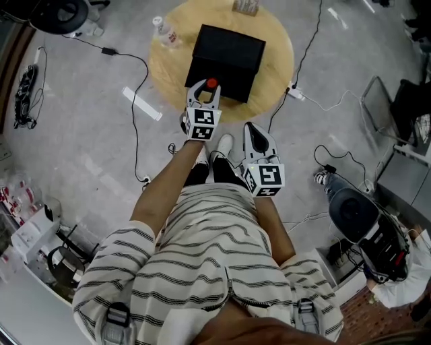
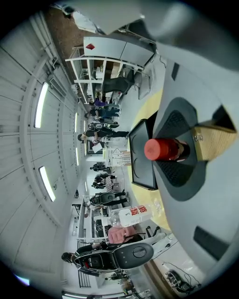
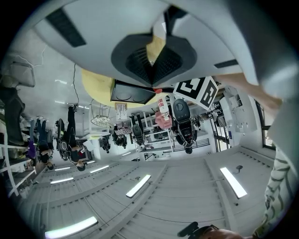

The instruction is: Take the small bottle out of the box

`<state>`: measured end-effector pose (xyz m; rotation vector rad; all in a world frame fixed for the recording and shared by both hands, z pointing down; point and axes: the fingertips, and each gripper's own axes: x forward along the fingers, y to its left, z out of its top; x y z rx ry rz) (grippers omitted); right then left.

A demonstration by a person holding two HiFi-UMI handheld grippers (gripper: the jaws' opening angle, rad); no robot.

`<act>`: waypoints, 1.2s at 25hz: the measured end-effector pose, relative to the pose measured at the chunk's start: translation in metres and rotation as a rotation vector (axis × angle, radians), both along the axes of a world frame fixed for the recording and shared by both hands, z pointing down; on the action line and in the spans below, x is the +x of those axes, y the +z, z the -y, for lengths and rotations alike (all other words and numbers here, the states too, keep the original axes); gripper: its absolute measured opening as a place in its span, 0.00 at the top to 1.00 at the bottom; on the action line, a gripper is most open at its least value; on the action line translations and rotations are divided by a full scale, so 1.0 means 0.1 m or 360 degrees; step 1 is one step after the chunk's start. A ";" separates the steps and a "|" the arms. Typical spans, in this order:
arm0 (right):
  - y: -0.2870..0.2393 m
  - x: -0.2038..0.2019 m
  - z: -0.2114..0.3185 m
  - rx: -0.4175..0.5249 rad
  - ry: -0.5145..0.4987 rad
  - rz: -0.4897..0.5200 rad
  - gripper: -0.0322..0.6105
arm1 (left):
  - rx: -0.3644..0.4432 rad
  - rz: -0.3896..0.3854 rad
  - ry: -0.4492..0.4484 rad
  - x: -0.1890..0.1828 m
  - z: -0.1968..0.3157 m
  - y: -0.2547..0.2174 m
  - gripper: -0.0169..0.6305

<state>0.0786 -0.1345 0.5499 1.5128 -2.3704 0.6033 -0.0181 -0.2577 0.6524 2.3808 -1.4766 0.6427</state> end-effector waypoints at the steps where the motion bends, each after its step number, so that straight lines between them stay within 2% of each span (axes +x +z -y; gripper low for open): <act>1: -0.01 0.01 0.01 0.0001 0.0005 0.0008 0.92 | 0.0006 -0.0003 0.0001 0.00 0.00 -0.02 0.74; 9: -0.13 0.00 -0.10 0.0073 0.0009 0.0019 0.92 | 0.0050 -0.0034 0.0002 0.00 -0.20 -0.26 0.74; 14: -0.12 0.07 -0.04 0.0094 -0.0002 0.0030 0.92 | 0.0060 -0.0016 0.0018 0.12 -0.18 -0.31 0.74; 22: -0.33 -0.17 -0.42 0.0172 0.0014 0.0026 0.92 | 0.0110 -0.0029 0.0062 -0.09 -0.67 -0.57 0.74; 30: -0.39 -0.22 -0.42 0.0198 -0.0004 0.0031 0.92 | 0.0152 -0.0051 0.0088 -0.11 -0.76 -0.76 0.74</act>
